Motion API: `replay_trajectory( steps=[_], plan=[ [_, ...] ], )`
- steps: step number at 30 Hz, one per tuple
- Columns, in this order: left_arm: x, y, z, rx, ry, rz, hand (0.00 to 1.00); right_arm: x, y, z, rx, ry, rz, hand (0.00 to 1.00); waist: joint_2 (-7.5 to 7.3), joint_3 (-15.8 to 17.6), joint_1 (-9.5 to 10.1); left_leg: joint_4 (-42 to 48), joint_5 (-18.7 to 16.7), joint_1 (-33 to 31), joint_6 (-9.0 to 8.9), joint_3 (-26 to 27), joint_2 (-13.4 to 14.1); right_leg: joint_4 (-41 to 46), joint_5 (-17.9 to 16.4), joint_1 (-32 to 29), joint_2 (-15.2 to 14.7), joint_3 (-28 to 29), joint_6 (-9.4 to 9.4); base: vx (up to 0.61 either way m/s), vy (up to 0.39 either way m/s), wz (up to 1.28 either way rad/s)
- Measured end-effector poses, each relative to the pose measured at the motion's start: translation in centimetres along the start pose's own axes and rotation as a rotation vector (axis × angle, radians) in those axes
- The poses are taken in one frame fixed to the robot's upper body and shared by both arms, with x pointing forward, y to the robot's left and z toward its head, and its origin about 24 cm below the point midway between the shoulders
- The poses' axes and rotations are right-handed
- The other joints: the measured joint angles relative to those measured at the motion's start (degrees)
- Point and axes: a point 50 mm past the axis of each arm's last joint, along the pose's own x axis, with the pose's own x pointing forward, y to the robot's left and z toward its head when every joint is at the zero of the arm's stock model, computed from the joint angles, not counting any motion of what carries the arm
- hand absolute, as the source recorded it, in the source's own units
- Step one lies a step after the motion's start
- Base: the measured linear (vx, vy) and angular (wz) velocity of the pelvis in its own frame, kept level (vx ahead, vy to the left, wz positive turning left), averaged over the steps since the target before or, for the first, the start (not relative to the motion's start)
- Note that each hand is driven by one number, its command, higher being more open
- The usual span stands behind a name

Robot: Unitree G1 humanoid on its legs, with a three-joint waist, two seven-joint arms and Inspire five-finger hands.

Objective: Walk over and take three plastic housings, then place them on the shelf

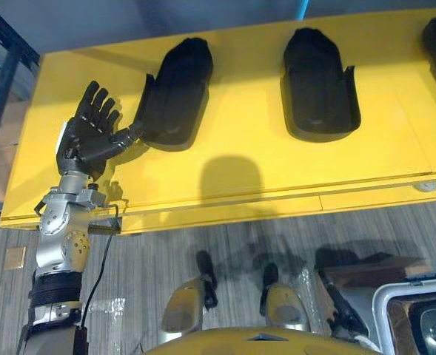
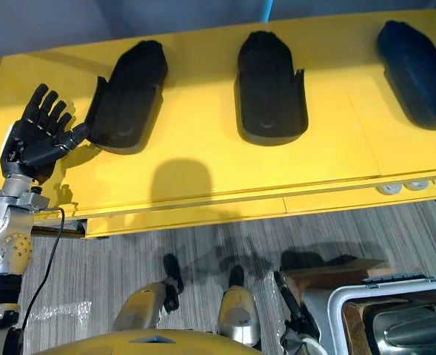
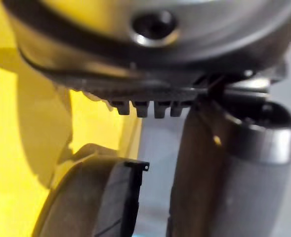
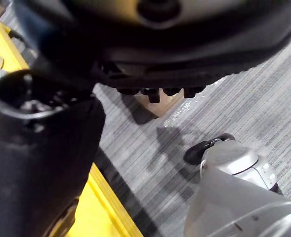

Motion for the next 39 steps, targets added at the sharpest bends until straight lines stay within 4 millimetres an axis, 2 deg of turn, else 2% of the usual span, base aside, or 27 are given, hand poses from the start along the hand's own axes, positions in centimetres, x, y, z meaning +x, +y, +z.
replay_trajectory(
  steps=[6,15,23,28,39],
  plan=[
    [1.1,-0.7,0.7,-0.018,-0.022,-0.097,1.0,0.2,1.6,0.3,-0.041,-0.012,0.086,1.0,0.07,0.9,0.5,0.1,0.1,-0.9,0.12,-0.6,-0.1,0.8,-0.5,-0.8,0.0,0.0,-0.75,0.02,-0.005,0.06],
    [1.0,-1.6,0.1,-0.063,0.015,-0.179,1.0,0.2,1.6,0.1,-0.044,0.009,0.095,1.0,0.16,1.4,0.64,0.4,0.2,-0.3,0.04,-0.9,0.0,2.5,-1.5,-0.7,-0.1,0.3,-0.93,0.0,-0.001,0.02],
    [-0.9,-3.0,-0.5,-0.071,0.095,-0.282,1.0,0.1,0.9,-0.8,-0.021,0.065,0.057,1.0,0.48,1.6,1.27,-1.8,1.2,1.7,-0.21,-1.2,-0.3,1.4,-1.3,1.0,0.0,-0.3,-0.63,0.0,-0.003,0.01],
    [-1.6,-3.1,-0.7,-0.072,0.115,-0.298,1.0,0.0,0.6,-1.1,-0.012,0.088,0.029,1.0,0.67,1.5,1.38,-2.6,1.4,2.2,-0.25,-2.0,-0.5,0.5,-1.3,2.1,0.0,-1.2,-0.57,0.02,-0.005,0.08],
    [-2.5,-3.2,-0.8,-0.067,0.128,-0.298,1.0,0.3,0.5,-0.3,0.005,0.066,0.019,1.0,1.64,1.0,1.42,-3.6,2.0,2.5,-0.14,-2.3,-1.0,0.2,-1.2,2.2,-0.3,-1.6,-0.52,0.01,0.001,0.01]
  ],
)
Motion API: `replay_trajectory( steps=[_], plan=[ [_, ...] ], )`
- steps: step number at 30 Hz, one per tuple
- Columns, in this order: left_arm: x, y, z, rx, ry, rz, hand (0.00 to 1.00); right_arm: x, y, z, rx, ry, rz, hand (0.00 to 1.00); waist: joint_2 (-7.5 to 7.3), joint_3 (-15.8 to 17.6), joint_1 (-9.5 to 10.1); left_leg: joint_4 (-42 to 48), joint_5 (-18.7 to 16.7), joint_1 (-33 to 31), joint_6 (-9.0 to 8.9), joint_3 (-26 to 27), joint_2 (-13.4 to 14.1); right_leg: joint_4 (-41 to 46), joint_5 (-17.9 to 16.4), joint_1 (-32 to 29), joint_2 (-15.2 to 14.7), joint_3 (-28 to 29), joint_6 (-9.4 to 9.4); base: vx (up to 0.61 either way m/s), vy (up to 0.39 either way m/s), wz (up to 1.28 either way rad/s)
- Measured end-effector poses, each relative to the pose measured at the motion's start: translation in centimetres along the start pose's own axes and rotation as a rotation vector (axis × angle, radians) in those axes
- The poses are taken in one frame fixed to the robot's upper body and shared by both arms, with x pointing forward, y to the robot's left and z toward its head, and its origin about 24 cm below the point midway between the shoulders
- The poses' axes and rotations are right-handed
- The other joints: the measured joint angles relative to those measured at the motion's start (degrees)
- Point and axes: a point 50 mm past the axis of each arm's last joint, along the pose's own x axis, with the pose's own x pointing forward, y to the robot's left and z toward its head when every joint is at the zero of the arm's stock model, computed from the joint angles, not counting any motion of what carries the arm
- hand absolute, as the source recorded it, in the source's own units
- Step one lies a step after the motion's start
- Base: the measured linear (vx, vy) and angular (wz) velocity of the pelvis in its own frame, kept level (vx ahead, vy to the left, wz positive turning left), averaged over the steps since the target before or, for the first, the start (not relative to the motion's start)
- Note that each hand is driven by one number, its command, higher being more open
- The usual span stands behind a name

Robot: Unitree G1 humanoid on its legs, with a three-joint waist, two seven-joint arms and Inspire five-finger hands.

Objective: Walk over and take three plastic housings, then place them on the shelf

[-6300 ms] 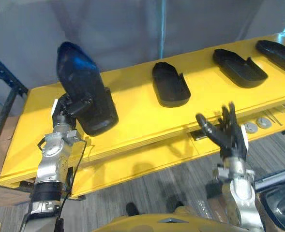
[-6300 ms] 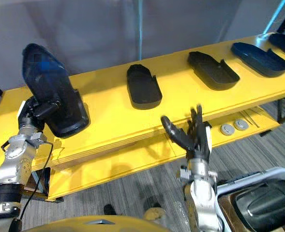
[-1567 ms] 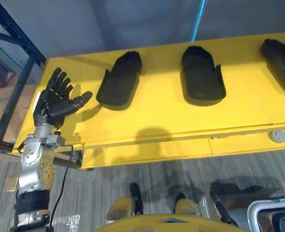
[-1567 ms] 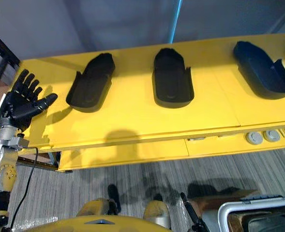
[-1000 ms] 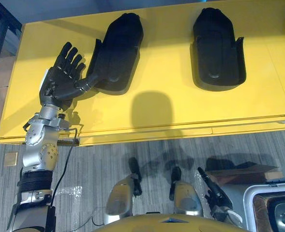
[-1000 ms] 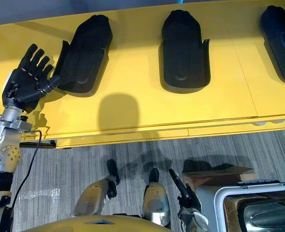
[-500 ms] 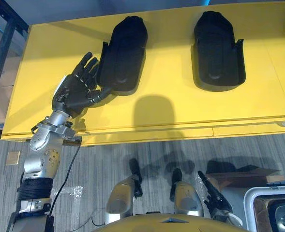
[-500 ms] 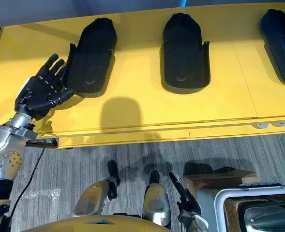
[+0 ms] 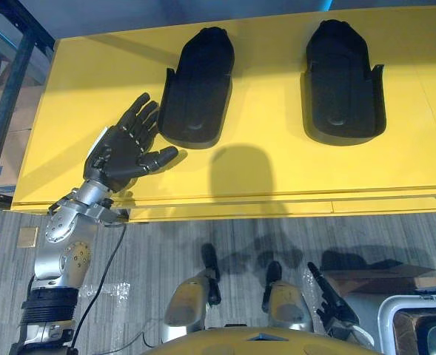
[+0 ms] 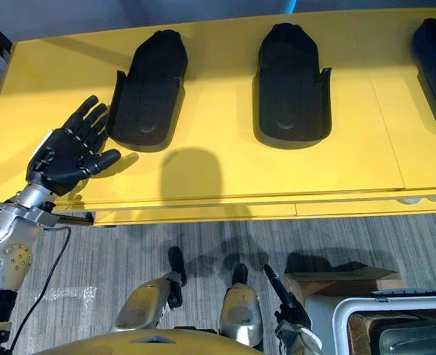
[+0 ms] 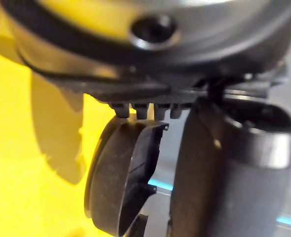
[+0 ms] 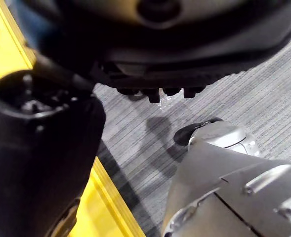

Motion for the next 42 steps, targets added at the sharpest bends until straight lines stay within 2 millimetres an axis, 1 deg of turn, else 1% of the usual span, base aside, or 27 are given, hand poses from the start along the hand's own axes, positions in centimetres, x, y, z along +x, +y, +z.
replay_trajectory(
  steps=[4,10,13,16,19,27,31,33,35,36,38,40,41,42],
  plan=[
    [-0.6,-0.2,-0.3,-0.005,0.016,-0.011,1.0,0.0,-0.3,-0.1,0.002,0.009,-0.01,1.0,0.54,-0.3,-0.04,-0.8,0.5,0.3,0.02,-0.1,-0.1,-0.5,0.3,0.2,0.1,-0.2,0.35,0.0,0.001,0.01],
    [-0.5,-0.5,-0.6,-0.022,0.046,-0.052,1.0,0.0,-0.6,0.0,0.009,0.008,-0.024,1.0,0.94,-0.5,-0.05,-2.3,1.2,1.1,0.01,-0.3,-0.3,-0.8,0.3,0.7,0.0,-0.5,0.46,0.0,0.002,0.01],
    [-0.4,-0.9,-0.7,-0.026,0.053,-0.073,1.0,0.0,-0.6,-0.1,0.009,0.012,-0.025,1.0,1.07,-0.6,0.04,-2.5,1.3,1.1,0.04,-0.4,-0.5,-0.9,0.4,0.7,0.0,-0.6,0.49,0.0,0.0,0.0],
    [0.0,-1.9,-0.9,-0.037,0.071,-0.124,1.0,0.0,-0.6,-0.1,0.009,0.012,-0.024,1.0,1.2,-0.6,0.01,-2.5,1.4,1.1,0.05,-0.5,-0.6,-0.9,0.4,0.7,-0.1,-0.7,0.5,0.0,0.0,0.0],
    [0.2,-2.2,-1.0,-0.041,0.075,-0.14,1.0,0.0,-0.6,-0.1,0.01,0.013,-0.025,1.0,1.29,-0.7,-0.11,-2.5,1.4,1.1,0.06,-0.5,-0.5,-0.9,0.4,0.7,-0.1,-0.6,0.5,0.0,0.0,0.0],
    [0.5,-2.4,-0.9,-0.021,0.095,-0.164,1.0,0.0,-0.6,-0.2,0.01,0.015,-0.024,1.0,1.28,-0.9,-0.16,-2.6,1.4,1.2,0.06,-0.2,-0.5,-0.9,0.5,0.7,-0.1,-0.4,0.6,0.0,0.0,0.0],
    [0.5,-2.3,-1.0,-0.02,0.098,-0.137,1.0,0.0,-0.7,-0.2,0.01,0.014,-0.044,1.0,1.2,-1.0,-0.09,-2.7,1.4,1.4,0.06,-0.1,-0.5,-0.9,0.5,0.8,-0.1,-0.3,0.61,0.0,0.001,-0.01],
    [0.5,-2.1,-1.1,-0.007,0.107,-0.095,1.0,0.0,-0.9,-0.2,0.018,0.012,-0.098,1.0,1.14,-1.2,0.03,-3.8,1.8,2.3,0.06,0.2,-0.6,-1.0,0.5,1.0,-0.1,0.0,0.63,0.02,0.005,-0.06],
    [0.4,-1.8,-1.3,0.017,0.119,-0.056,1.0,-0.1,-1.2,-0.2,0.032,0.012,-0.149,1.0,1.13,-2.2,-0.05,-4.4,2.0,2.3,0.05,0.3,-0.7,-1.6,0.8,1.0,0.0,0.0,0.74,0.04,0.006,-0.04],
    [0.1,-1.3,-1.4,0.071,0.133,0.017,1.0,-0.3,-1.9,-0.1,0.071,-0.008,-0.244,1.0,0.87,-3.3,-0.11,-5.0,2.1,2.9,0.04,0.6,-0.7,-2.5,1.1,1.6,0.2,0.2,0.73,0.05,0.006,-0.09],
    [-0.4,-0.6,-1.3,0.127,0.119,0.106,1.0,-0.7,-2.6,0.4,0.144,-0.072,-0.347,1.0,0.6,-3.6,-0.19,-5.8,2.1,4.1,-0.01,0.8,-0.8,-3.1,1.2,2.7,0.2,0.3,0.83,0.04,0.008,-0.08],
    [-2.3,0.9,-0.6,0.211,0.03,0.312,1.0,-2.1,-3.7,1.9,0.193,-0.223,-0.508,1.0,0.26,-5.6,-0.46,-6.9,2.1,4.8,-0.08,1.1,-0.8,-4.0,1.3,3.1,0.2,0.5,0.91,0.06,0.009,-0.06],
    [-2.8,1.2,-0.3,0.22,-0.005,0.364,1.0,-2.5,-3.7,2.4,0.201,-0.266,-0.544,1.0,0.21,-5.7,-0.53,-7.1,2.1,5.1,-0.05,1.1,-0.8,-4.2,1.4,3.5,0.2,0.5,0.91,0.07,0.006,-0.01],
    [-3.8,1.7,0.4,0.24,-0.085,0.459,1.0,-3.5,-3.6,3.7,0.205,-0.371,-0.619,1.0,0.0,-6.0,-0.77,-7.1,2.0,5.6,-0.06,1.1,-0.9,-4.5,1.4,4.2,0.1,0.4,0.93,0.07,0.009,0.0]
  ],
)
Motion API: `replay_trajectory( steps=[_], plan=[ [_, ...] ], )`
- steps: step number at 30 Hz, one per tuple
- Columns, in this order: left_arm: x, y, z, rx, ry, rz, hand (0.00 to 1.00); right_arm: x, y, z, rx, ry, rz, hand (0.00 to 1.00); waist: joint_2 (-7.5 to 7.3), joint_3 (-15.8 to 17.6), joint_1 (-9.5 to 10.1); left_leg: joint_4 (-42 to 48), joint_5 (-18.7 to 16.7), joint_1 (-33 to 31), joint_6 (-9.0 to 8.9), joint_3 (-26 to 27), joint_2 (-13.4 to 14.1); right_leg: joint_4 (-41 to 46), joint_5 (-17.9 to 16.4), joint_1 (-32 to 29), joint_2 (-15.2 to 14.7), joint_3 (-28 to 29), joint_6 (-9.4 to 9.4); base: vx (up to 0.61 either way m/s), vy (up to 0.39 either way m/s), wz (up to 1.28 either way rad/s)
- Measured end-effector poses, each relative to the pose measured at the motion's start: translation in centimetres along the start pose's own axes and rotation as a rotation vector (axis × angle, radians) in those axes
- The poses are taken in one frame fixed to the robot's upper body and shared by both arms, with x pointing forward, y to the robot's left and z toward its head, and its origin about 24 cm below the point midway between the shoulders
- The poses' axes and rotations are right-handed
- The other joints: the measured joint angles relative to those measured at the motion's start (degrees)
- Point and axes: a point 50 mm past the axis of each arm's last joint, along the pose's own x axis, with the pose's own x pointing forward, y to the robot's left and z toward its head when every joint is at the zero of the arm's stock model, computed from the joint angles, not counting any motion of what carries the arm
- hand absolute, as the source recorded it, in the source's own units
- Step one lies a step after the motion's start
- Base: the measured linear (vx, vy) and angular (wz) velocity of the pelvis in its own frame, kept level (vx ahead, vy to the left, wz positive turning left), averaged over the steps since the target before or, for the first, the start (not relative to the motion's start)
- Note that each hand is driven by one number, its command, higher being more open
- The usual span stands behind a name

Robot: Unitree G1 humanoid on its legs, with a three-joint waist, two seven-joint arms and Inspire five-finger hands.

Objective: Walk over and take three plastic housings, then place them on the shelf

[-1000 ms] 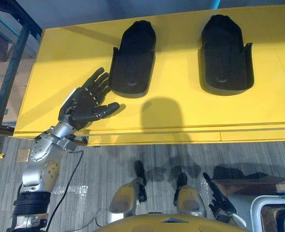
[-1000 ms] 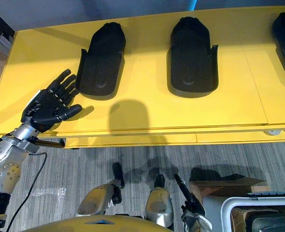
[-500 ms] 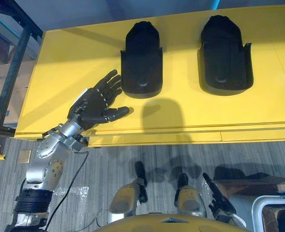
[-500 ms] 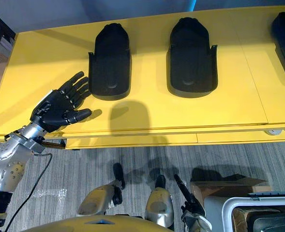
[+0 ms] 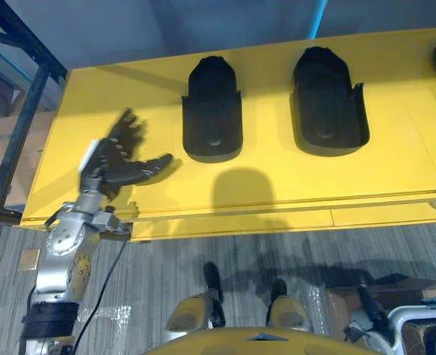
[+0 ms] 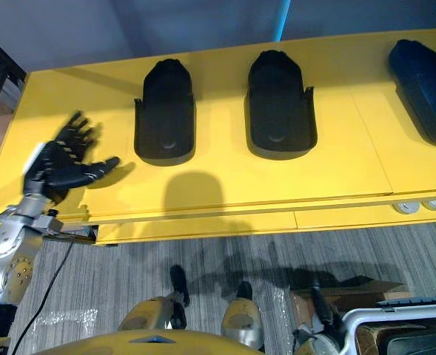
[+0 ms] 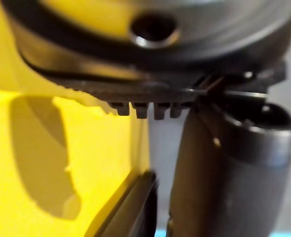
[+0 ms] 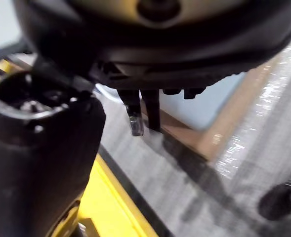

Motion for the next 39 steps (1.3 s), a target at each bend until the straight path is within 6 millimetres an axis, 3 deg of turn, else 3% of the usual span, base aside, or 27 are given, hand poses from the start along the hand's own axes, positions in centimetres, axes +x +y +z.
replay_trajectory(
  steps=[3,5,6,8,11,14,17,20,25,28,31,34,39],
  plan=[
    [-2.6,1.0,2.8,-0.016,-0.215,0.175,1.0,-1.6,-0.4,5.5,0.101,-0.321,-0.146,1.0,-1.2,-1.5,-0.58,0.0,-0.4,0.8,-0.11,0.4,0.0,-0.4,0.0,0.8,-0.1,0.1,0.03,0.05,0.019,-0.01],
    [-3.8,0.1,4.7,-0.018,-0.351,0.193,1.0,-2.7,-0.6,9.1,0.146,-0.525,-0.195,1.0,-2.47,-2.4,-0.46,0.0,-0.6,2.0,-0.29,0.9,0.1,-0.8,0.1,2.1,0.0,0.2,-0.01,0.03,0.016,-0.06],
    [-4.0,-0.1,5.1,-0.024,-0.381,0.199,1.0,-3.1,-0.6,10.1,0.159,-0.578,-0.201,1.0,-2.75,-2.5,-0.45,0.0,-0.7,2.6,-0.33,1.1,0.1,-1.2,0.2,2.7,0.0,0.3,-0.05,0.0,0.009,-0.17],
    [-4.5,-1.2,6.1,-0.035,-0.471,0.239,1.0,-5.2,-0.2,13.6,0.206,-0.779,-0.207,1.0,-3.19,-3.9,-0.59,-0.3,-1.3,3.7,-0.45,1.9,0.3,-1.4,0.3,3.5,0.2,1.4,-0.01,-0.03,0.011,-0.24],
    [-4.7,-2.3,6.8,-0.022,-0.513,0.251,1.0,-7.4,0.5,16.5,0.259,-0.941,-0.173,1.0,-3.11,-4.9,-1.04,-0.3,-1.4,4.3,-0.49,3.0,0.4,-1.8,0.8,3.6,0.2,2.0,0.15,-0.03,0.027,-0.19],
    [-4.7,-2.7,6.8,0.015,-0.517,0.258,1.0,-8.0,1.4,18.1,0.278,-0.997,-0.103,1.0,-3.07,-5.3,-1.52,-0.3,-1.3,4.5,-0.36,4.0,0.5,-2.8,1.8,3.5,0.3,3.0,0.19,-0.04,0.042,-0.22],
    [-4.8,-2.8,6.9,0.086,-0.526,0.302,1.0,-8.3,2.2,19.0,0.268,-1.037,-0.033,1.0,-3.05,-5.3,-2.31,-0.3,-1.1,4.5,-0.11,4.3,0.5,-3.4,2.5,3.6,0.3,3.4,0.39,-0.01,0.041,-0.09],
    [-4.9,-3.1,7.4,0.149,-0.558,0.327,1.0,-10.1,3.0,20.2,0.318,-1.093,0.103,1.0,-3.01,-5.6,-2.34,-0.3,-1.0,4.4,0.04,4.2,0.4,-3.4,2.6,3.6,0.3,3.3,0.55,0.0,0.011,0.0],
    [-5.4,-3.7,9.4,0.16,-0.663,0.333,1.0,-14.8,6.8,21.8,0.418,-1.193,0.665,1.0,-3.65,-6.8,-2.05,-0.3,-0.6,4.0,0.25,2.3,0.1,-4.0,2.8,4.4,0.2,1.5,0.76,0.01,0.015,0.17],
    [-5.4,-4.2,9.0,0.159,-0.639,0.322,1.0,-17.7,9.7,21.5,0.455,-1.143,1.045,1.0,-3.85,-7.4,-0.33,-0.3,0.0,3.0,0.39,0.8,0.0,-4.2,2.9,4.2,0.2,-0.2,0.8,-0.01,0.01,0.29],
    [-5.5,-4.7,8.3,0.139,-0.586,0.31,1.0,-19.8,12.7,20.6,0.405,-1.109,1.295,1.0,-4.45,-7.4,1.19,-0.3,0.7,1.9,0.53,-0.9,-0.1,-4.3,2.9,4.1,0.2,-1.9,0.8,-0.01,0.007,0.32],
    [-5.5,-5.2,6.9,0.227,-0.526,0.312,1.0,-21.2,14.9,20.1,0.36,-1.084,1.426,1.0,-4.93,-7.5,2.64,-0.3,1.6,-0.1,0.67,-2.8,-0.3,-4.2,3.0,3.3,0.2,-4.0,0.72,-0.02,0.011,0.34],
    [-5.7,-5.2,5.5,0.317,-0.472,0.412,1.0,-22.5,16.7,19.2,0.293,-1.031,1.518,1.0,-6.01,-7.4,4.01,-0.3,2.8,-1.5,0.94,-5.2,-0.7,-4.2,3.0,3.5,0.2,-6.4,0.71,0.0,0.009,0.29]
  ],
)
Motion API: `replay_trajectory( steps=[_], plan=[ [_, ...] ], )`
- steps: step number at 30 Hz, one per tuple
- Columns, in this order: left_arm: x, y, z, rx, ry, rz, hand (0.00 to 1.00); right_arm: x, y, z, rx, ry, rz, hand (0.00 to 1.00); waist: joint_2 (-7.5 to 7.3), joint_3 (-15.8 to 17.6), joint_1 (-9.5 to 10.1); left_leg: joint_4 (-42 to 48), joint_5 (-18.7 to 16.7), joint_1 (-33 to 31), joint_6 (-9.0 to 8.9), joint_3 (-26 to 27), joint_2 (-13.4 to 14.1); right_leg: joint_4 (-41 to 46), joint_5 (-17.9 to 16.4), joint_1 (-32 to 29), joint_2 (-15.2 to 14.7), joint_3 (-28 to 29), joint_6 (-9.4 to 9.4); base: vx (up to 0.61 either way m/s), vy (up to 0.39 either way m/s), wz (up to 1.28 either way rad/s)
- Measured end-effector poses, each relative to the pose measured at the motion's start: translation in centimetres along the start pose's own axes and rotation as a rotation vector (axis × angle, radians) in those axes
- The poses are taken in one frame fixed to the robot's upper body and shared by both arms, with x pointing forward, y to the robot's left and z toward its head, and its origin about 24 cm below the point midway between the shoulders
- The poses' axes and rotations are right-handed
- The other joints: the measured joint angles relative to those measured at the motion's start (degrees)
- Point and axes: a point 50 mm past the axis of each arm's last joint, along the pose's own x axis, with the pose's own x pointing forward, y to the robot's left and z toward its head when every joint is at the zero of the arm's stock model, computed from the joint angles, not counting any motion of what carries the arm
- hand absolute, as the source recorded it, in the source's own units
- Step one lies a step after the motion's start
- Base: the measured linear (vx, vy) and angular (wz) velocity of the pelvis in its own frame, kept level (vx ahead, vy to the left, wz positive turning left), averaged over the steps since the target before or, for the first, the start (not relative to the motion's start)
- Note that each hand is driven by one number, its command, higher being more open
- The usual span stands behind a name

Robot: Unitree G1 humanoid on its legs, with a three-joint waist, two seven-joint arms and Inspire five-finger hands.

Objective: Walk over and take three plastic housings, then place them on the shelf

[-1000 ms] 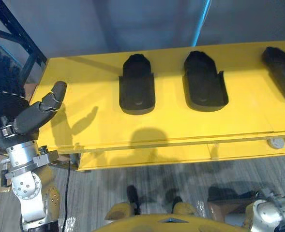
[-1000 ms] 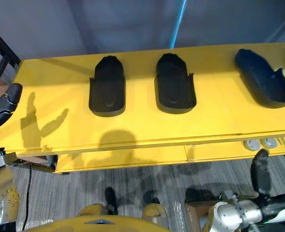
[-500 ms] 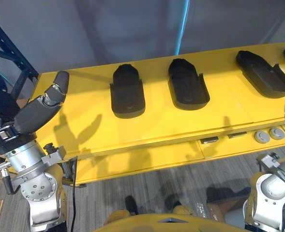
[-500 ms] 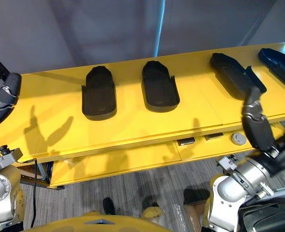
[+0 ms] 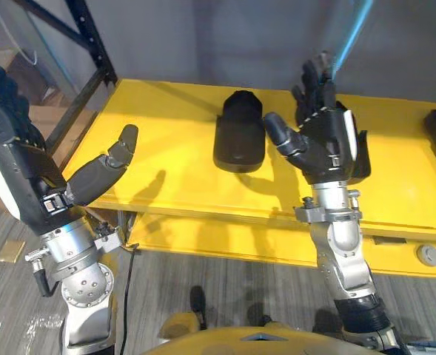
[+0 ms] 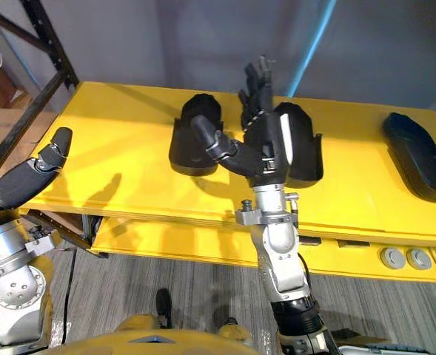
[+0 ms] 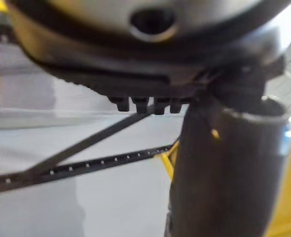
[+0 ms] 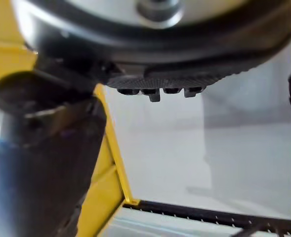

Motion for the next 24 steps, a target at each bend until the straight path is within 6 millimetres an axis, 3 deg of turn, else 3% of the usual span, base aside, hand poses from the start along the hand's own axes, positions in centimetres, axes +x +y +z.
replay_trajectory(
  steps=[8,11,17,24],
  plan=[
    [-2.0,0.3,-0.2,0.216,-0.051,0.063,1.0,-0.7,1.5,-2.2,0.074,0.119,-0.028,1.0,-0.22,0.1,1.06,0.0,0.3,0.0,-0.16,-1.9,-0.3,1.1,-0.5,0.5,-0.1,-1.3,-0.69,-0.04,0.025,0.12],
    [-3.8,0.2,-1.4,0.255,0.041,0.0,1.0,-0.9,1.5,-2.7,0.077,0.141,-0.071,1.0,-0.11,0.4,1.57,0.0,0.3,-0.1,-0.22,-2.1,-0.2,1.1,-0.7,0.2,0.0,-1.5,-0.6,-0.07,0.025,0.04],
    [-9.9,0.3,-5.4,0.331,0.385,-0.133,1.0,-1.5,1.6,-3.7,0.095,0.186,-0.176,1.0,-0.42,1.2,1.63,0.0,0.5,-2.0,-0.24,-2.0,-0.2,1.0,-0.7,-1.3,0.0,-1.4,-0.47,0.0,0.016,0.05],
    [-11.5,2.1,-6.6,0.441,0.466,0.044,1.0,-2.9,1.3,-5.2,0.076,0.27,-0.228,1.0,-1.19,1.9,3.12,0.0,0.8,-2.1,-0.41,-2.5,-0.4,1.0,-0.5,-1.1,0.0,-1.9,-0.66,0.08,-0.014,0.04]
  ],
)
